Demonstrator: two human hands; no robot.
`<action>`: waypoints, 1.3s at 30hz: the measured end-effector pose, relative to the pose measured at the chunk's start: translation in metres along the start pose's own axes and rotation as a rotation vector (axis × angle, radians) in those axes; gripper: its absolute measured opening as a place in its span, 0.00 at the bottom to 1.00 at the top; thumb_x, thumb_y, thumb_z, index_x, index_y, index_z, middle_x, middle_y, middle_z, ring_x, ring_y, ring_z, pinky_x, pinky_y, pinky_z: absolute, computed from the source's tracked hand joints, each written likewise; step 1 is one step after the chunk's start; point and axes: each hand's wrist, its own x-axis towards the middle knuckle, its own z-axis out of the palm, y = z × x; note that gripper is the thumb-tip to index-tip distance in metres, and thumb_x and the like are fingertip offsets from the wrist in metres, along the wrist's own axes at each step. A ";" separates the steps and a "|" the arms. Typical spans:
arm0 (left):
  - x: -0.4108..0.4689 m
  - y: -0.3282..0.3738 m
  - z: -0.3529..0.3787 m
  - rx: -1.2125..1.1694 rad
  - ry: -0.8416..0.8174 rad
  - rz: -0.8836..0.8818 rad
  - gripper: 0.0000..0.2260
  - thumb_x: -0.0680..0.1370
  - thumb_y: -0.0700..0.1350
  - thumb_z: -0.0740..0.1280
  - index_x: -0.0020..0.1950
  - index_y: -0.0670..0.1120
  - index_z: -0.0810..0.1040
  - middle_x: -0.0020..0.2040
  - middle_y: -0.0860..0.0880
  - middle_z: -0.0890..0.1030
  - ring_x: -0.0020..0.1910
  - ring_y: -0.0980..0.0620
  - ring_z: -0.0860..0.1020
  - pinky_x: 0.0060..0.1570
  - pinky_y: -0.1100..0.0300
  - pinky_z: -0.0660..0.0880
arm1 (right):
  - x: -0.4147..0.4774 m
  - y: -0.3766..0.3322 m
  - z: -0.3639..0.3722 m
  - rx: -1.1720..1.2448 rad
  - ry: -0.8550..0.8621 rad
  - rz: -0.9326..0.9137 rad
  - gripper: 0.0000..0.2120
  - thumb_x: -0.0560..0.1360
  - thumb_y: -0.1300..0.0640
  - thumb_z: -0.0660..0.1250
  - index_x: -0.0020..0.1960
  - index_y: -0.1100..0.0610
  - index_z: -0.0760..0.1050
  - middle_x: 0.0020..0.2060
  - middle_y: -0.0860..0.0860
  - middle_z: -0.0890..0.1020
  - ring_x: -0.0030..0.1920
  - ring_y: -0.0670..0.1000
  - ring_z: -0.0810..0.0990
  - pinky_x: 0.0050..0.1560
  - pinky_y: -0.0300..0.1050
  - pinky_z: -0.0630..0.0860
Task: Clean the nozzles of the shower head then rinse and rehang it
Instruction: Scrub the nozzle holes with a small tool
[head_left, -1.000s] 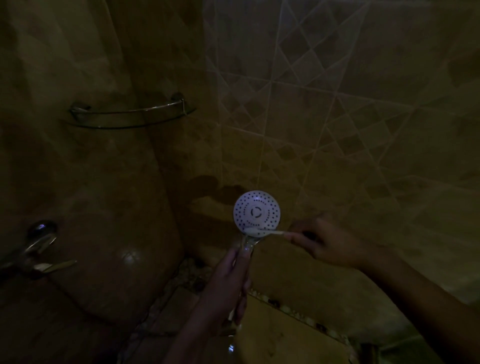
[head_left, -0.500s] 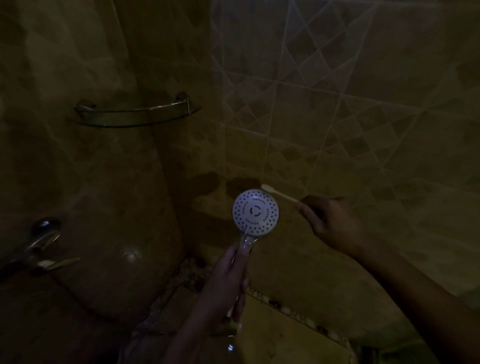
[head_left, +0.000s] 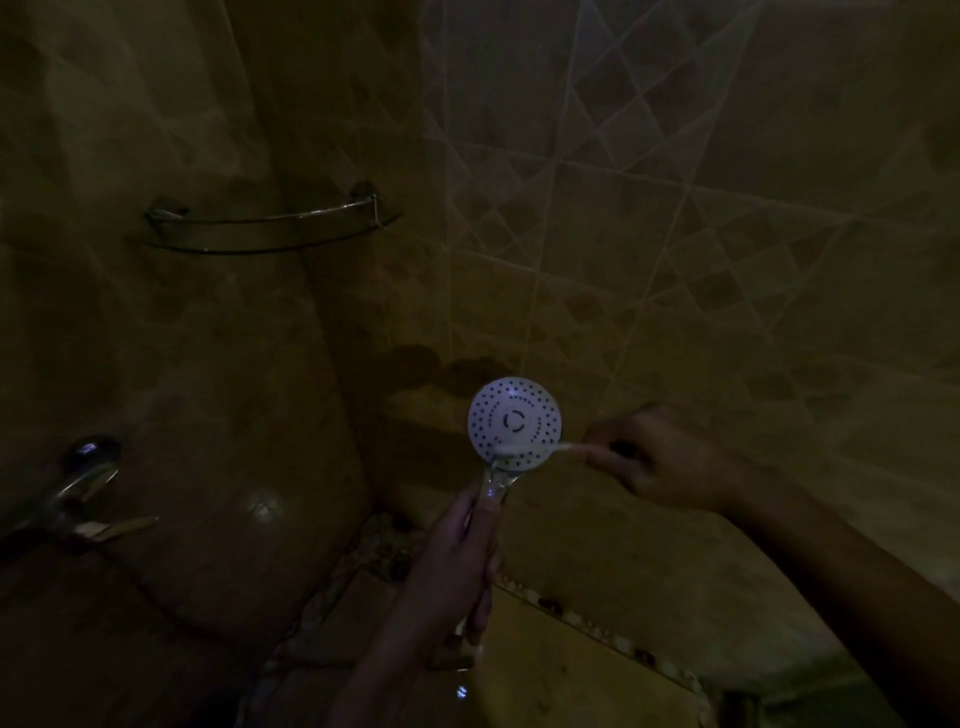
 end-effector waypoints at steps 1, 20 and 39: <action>0.000 0.000 0.000 -0.001 0.002 0.002 0.11 0.84 0.54 0.56 0.54 0.51 0.75 0.28 0.49 0.70 0.14 0.52 0.63 0.17 0.70 0.60 | 0.003 0.003 -0.002 -0.008 0.088 0.069 0.19 0.81 0.43 0.58 0.43 0.54 0.81 0.28 0.48 0.80 0.26 0.49 0.77 0.28 0.40 0.74; 0.002 -0.001 -0.005 0.045 0.015 0.030 0.13 0.84 0.56 0.56 0.54 0.48 0.74 0.27 0.50 0.70 0.15 0.51 0.64 0.17 0.67 0.60 | 0.017 -0.012 -0.009 -0.060 -0.035 0.050 0.18 0.81 0.43 0.59 0.46 0.52 0.82 0.30 0.47 0.80 0.28 0.46 0.78 0.28 0.39 0.71; 0.007 -0.004 -0.017 0.111 0.065 0.062 0.14 0.84 0.55 0.55 0.49 0.44 0.70 0.31 0.44 0.70 0.14 0.51 0.64 0.18 0.67 0.60 | 0.042 -0.015 0.006 -0.106 0.046 -0.032 0.13 0.82 0.45 0.59 0.44 0.47 0.78 0.27 0.43 0.75 0.27 0.44 0.78 0.26 0.30 0.67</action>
